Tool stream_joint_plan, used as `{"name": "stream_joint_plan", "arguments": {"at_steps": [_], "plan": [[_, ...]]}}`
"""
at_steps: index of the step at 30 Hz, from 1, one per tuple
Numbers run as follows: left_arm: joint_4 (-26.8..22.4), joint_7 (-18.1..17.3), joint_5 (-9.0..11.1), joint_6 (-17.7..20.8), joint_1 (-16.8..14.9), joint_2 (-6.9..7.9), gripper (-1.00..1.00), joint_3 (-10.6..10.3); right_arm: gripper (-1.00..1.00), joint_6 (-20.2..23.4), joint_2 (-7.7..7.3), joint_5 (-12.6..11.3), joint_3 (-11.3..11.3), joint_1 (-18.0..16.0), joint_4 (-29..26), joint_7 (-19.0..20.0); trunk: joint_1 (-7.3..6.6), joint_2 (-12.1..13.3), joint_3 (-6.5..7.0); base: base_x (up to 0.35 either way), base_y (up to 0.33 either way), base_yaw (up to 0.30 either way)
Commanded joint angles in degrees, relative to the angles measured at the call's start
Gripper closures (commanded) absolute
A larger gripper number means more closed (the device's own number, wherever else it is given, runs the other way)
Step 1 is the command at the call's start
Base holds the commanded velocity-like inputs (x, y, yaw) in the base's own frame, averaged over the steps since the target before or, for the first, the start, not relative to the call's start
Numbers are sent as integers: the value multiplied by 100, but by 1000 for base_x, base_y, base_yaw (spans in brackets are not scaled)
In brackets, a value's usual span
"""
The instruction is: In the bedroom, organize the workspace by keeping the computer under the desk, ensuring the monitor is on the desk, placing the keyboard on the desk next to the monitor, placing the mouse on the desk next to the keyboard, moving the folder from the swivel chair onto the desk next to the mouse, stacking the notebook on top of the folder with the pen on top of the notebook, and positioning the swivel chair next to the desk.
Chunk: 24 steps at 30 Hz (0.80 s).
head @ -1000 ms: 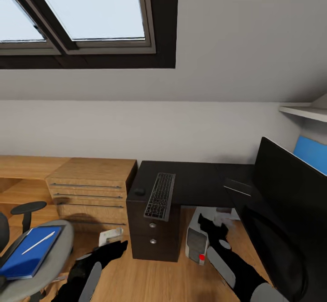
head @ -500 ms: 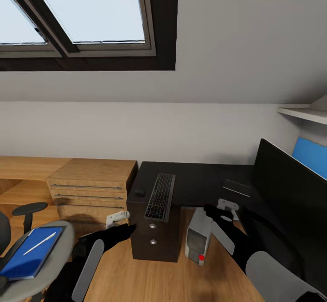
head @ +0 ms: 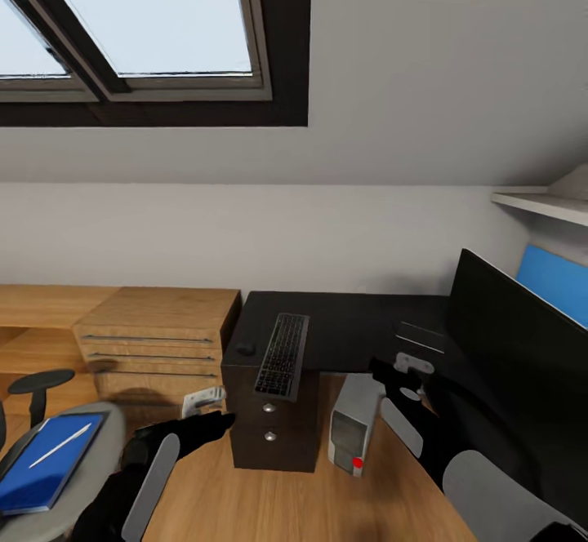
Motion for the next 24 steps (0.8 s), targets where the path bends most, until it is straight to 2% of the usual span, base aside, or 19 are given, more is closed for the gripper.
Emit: {"name": "stream_joint_plan", "arguments": {"at_steps": [1,8,24], "plan": [[-12,57,60,17,-4,-1,-100,-3,-100,-37,-7,-64,43,-9,0,-35,4,-9,-13,231,0,-174],[-18,59,60,16,-4,-2,-100,-4,-100,-51,-15,-56,45,-9,5,-29,4,-9,-23,290,0,-78],[-19,52,58,18,-4,-4,-100,-4,-100,-95,-24,-28,62,-5,34,-3,4,-9,-24,318,0,-5]]}}
